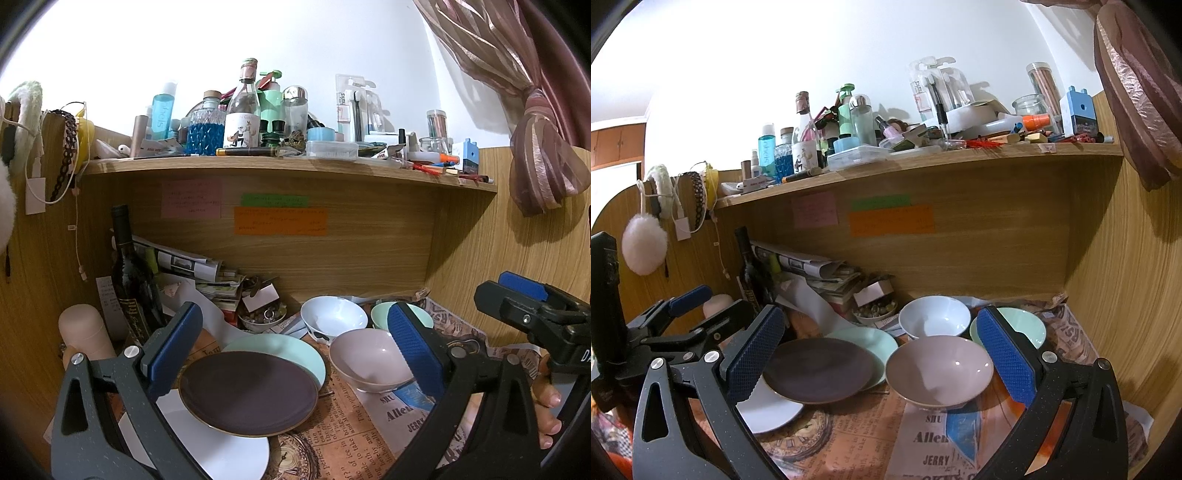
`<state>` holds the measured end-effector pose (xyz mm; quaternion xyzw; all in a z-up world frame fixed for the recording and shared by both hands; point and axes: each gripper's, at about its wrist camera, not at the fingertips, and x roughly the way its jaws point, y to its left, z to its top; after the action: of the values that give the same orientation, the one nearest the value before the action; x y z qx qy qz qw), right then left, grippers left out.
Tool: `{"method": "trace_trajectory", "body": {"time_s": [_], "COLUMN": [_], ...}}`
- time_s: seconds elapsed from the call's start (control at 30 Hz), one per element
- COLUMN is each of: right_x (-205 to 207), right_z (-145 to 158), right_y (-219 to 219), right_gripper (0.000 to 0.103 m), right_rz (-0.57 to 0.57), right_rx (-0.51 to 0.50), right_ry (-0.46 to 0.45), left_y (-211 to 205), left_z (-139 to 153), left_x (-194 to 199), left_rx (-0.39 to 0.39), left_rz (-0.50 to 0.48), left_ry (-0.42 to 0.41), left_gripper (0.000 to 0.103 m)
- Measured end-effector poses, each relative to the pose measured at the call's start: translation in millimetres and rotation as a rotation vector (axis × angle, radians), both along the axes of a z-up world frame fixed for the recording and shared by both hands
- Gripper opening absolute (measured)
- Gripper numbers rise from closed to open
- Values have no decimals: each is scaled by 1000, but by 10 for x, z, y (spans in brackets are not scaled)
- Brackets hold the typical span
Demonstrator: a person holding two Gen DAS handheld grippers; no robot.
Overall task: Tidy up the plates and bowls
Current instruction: 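Move both grippers toward the dark brown plate on the table, then close both grippers on the rim of the dark brown plate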
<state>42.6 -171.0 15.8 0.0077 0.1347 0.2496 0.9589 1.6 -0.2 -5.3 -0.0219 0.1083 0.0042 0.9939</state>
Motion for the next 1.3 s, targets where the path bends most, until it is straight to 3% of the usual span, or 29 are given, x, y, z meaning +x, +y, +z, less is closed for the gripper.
{"method": "trace_trajectory", "body": {"time_s": [0.67, 0.87, 1.13, 1.2, 1.3], "right_x": [193, 373, 710, 791, 897], "right_z": [-160, -360, -688, -789, -930], "right_y": [258, 393, 566, 624, 715], "right_gripper": [103, 103, 103, 103, 93], "right_rz": [6, 24, 55, 53, 51], "right_rx": [-54, -68, -98, -111, -152], "right_ry": [46, 110, 268, 309, 359], "left_y": [176, 512, 1001, 1109, 1226], "left_z": [-135, -309, -578, -666, -767], "left_x": [123, 342, 701, 807, 943], "left_rx": [6, -30, 15, 31, 35], "left_rz": [0, -10, 72, 90, 93], "left_ry": [46, 160, 280, 315, 374], "left_gripper": [102, 102, 101, 97, 84]}}
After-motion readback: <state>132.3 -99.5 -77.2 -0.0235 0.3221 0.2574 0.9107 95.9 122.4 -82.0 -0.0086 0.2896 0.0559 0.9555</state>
